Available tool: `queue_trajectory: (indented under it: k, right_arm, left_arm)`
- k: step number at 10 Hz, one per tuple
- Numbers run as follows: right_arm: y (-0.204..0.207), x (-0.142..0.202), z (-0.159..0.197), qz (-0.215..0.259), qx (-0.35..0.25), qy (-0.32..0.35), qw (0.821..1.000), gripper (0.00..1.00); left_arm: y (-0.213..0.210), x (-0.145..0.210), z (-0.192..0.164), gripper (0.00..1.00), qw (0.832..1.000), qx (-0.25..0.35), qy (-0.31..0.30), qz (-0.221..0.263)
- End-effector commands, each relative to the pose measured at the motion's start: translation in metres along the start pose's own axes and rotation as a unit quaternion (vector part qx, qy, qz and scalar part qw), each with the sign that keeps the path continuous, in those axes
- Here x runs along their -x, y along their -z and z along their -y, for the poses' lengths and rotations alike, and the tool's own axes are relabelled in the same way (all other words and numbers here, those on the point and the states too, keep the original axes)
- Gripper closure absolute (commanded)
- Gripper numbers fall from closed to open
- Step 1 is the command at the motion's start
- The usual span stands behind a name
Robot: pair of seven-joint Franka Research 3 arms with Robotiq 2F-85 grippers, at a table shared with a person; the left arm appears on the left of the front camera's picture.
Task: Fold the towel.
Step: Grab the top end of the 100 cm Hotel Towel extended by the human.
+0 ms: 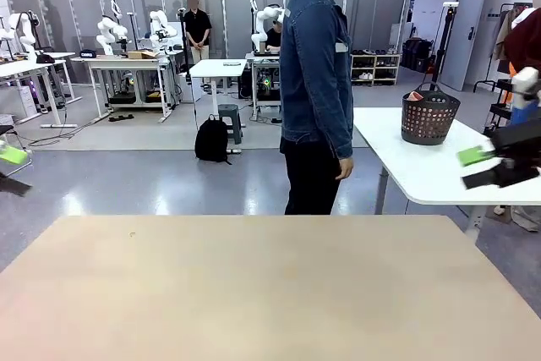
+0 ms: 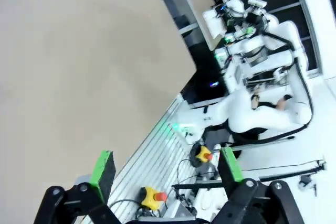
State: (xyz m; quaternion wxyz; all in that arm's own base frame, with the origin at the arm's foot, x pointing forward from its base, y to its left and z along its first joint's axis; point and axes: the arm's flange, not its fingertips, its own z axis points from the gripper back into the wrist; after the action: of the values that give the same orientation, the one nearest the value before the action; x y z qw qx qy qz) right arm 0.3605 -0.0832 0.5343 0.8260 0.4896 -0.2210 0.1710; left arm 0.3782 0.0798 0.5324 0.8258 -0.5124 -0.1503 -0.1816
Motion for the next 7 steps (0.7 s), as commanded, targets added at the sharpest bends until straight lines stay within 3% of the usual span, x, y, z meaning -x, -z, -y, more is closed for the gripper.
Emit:
queue_trajectory:
  k: [1,4,7]
  right_arm:
    - [-0.028,-0.002,0.024,0.014,-0.028,0.025,0.999,0.0]
    - [-0.087,0.033,0.054,0.079,-0.043,0.071,0.993,0.0]
    - [-0.125,0.078,0.068,0.133,-0.032,0.099,0.986,0.0]
  left_arm:
    - [-0.018,-0.009,-0.028,0.0,0.999,0.028,-0.019,0.016]
    - [-0.076,0.028,-0.075,0.0,0.985,0.084,-0.076,0.127]
    - [-0.122,0.073,-0.082,0.0,0.976,0.049,-0.105,0.183]
